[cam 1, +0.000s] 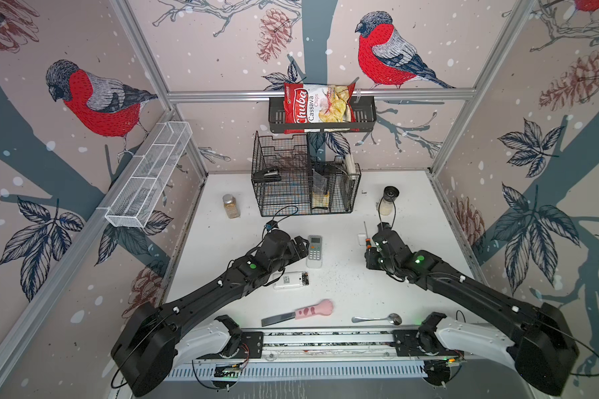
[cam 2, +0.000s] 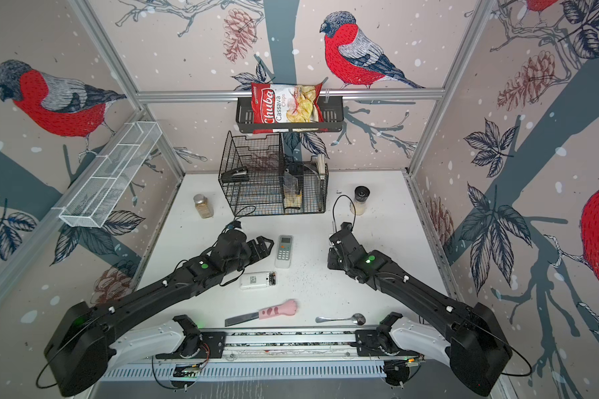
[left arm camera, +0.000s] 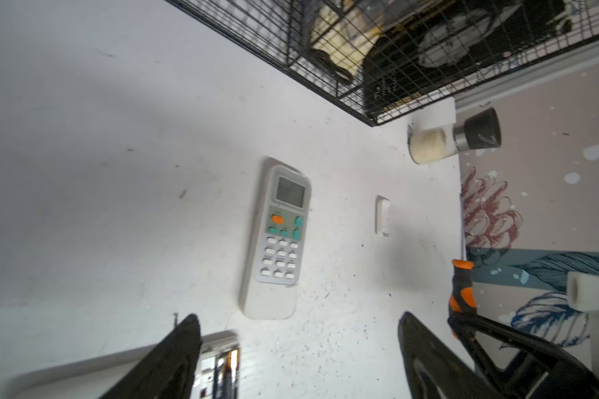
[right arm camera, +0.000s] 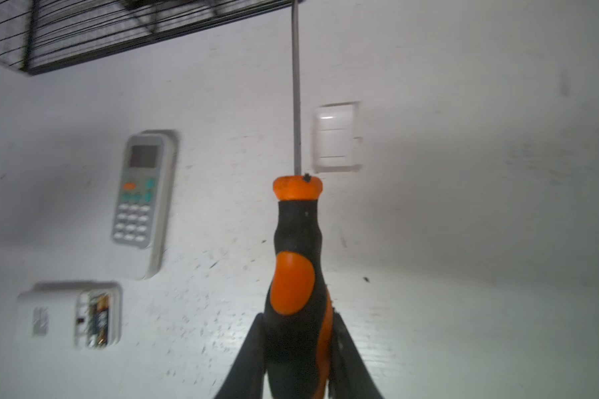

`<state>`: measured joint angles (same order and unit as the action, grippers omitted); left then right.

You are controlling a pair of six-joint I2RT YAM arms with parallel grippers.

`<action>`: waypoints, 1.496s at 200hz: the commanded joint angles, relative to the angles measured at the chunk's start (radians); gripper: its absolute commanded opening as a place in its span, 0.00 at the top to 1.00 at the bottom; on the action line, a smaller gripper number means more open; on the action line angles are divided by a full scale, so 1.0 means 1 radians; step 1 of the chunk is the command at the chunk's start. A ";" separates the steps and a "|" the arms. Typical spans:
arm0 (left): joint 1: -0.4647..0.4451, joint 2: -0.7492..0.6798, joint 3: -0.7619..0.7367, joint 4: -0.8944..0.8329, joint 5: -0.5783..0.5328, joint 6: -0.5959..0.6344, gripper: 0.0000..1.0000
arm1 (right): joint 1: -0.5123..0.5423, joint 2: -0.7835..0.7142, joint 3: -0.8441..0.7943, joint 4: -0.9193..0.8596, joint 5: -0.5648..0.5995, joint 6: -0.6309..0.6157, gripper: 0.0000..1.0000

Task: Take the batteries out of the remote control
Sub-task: 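Lift the screwdriver toward the left gripper while the left gripper reaches to take it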

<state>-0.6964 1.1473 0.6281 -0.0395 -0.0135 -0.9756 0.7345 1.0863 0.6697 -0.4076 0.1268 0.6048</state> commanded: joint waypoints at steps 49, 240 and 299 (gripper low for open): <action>-0.035 0.148 0.054 0.397 0.182 0.028 0.15 | 0.141 0.068 0.081 0.184 -0.208 -0.244 0.90; -0.067 0.279 0.085 0.534 0.217 -0.031 0.57 | 0.135 0.123 0.139 0.220 -0.248 -0.277 0.90; -0.067 0.287 0.091 0.533 0.217 -0.031 0.71 | 0.119 0.142 0.146 0.220 -0.266 -0.292 0.90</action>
<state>-0.7631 1.4292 0.7147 0.4442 0.2020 -1.0138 0.8604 1.2232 0.8097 -0.2180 -0.1234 0.3359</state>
